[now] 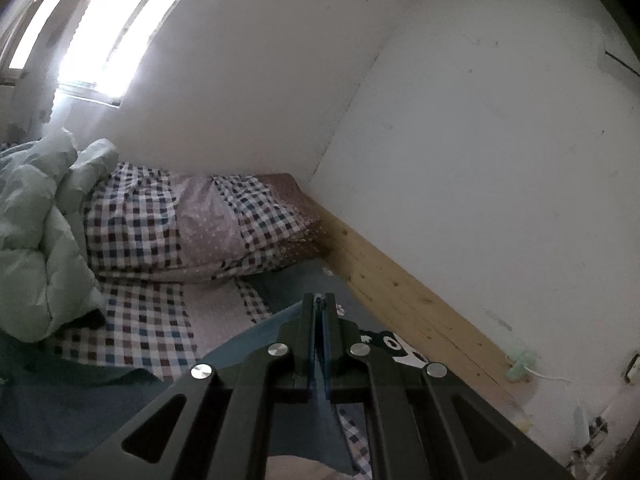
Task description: Fold clothes
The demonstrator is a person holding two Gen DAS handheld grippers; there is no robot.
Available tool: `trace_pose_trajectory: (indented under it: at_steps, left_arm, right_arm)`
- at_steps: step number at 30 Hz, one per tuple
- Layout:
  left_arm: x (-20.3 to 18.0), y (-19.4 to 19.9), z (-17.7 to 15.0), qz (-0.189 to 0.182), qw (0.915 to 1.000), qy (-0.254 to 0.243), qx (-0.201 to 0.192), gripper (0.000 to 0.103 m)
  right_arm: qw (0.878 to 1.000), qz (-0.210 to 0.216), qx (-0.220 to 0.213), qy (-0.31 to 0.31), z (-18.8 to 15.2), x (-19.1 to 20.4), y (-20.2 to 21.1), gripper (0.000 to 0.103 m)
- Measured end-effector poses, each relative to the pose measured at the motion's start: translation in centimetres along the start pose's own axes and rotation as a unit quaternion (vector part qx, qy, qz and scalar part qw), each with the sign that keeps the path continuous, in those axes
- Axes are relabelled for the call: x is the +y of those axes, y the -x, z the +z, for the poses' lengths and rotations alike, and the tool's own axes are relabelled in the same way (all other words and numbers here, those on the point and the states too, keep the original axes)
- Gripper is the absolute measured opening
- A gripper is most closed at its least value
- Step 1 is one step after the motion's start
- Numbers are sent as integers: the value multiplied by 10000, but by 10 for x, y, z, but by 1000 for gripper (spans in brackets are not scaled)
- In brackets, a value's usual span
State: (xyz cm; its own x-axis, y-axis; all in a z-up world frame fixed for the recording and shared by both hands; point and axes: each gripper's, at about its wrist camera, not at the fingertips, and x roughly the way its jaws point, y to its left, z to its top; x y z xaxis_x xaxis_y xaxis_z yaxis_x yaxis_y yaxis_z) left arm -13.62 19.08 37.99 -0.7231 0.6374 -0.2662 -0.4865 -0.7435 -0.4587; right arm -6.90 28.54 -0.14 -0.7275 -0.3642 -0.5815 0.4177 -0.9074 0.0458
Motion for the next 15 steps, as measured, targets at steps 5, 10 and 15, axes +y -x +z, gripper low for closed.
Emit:
trace_pose_trajectory:
  at_steps: [5, 10, 15]
  left_arm:
    - [-14, -13, 4, 101, 9998, -161, 48, 1]
    - [-12, -15, 3, 202, 9996, -176, 74, 1]
    - [13, 2, 10, 429, 9991, -70, 33, 1]
  right_arm:
    - [9996, 123, 266, 42, 21, -5, -62, 80]
    - [9989, 54, 464, 52, 35, -6, -103, 56]
    - [9964, -321, 786, -5, 27, -11, -128, 18]
